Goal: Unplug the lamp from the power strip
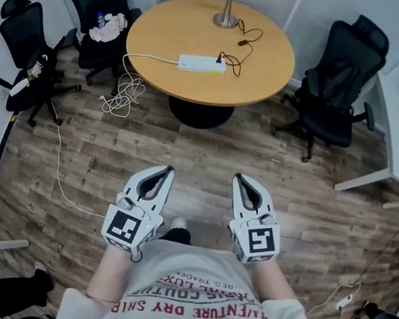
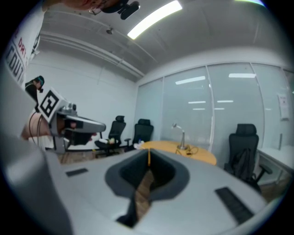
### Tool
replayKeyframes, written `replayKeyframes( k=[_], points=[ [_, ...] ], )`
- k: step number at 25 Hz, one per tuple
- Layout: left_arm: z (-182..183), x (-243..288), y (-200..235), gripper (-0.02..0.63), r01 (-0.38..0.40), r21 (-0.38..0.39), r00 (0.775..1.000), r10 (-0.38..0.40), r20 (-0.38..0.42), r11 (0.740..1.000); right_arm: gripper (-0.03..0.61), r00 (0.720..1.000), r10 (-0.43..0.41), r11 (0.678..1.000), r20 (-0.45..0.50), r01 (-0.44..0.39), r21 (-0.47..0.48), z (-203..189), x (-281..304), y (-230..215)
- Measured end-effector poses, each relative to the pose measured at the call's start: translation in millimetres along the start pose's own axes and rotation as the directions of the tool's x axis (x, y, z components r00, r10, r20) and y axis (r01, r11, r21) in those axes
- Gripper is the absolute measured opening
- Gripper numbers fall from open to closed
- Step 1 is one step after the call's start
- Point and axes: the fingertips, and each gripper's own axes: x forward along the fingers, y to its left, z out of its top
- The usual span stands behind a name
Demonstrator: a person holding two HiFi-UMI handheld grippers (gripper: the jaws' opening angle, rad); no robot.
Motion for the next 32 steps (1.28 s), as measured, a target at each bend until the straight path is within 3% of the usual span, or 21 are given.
replayKeyframes(
  k=[5,16,26,32],
  points=[
    [10,28,55,0.029,0.02,0.004,1.0,-0.02,-0.006,1.0,0.029,1.0,-0.011,1.0,-0.01,0.011,-0.002,16,56,-9],
    [-2,82,130,0.028,-0.109,-0.041,0.994,0.108,-0.017,0.993,0.029,0.994,0.108,0.994,-0.027,-0.108,-0.03,7,159,-35],
    [23,199,174,0.028,-0.285,-0.017,0.959,0.285,-0.006,0.958,0.029,0.962,0.272,0.961,0.012,-0.271,-0.049,24,272,-140],
    [22,277,186,0.028,-0.335,-0.035,0.942,0.334,-0.021,0.942,0.029,0.944,0.328,0.944,-0.026,-0.329,-0.038,14,319,-209]
  ],
)
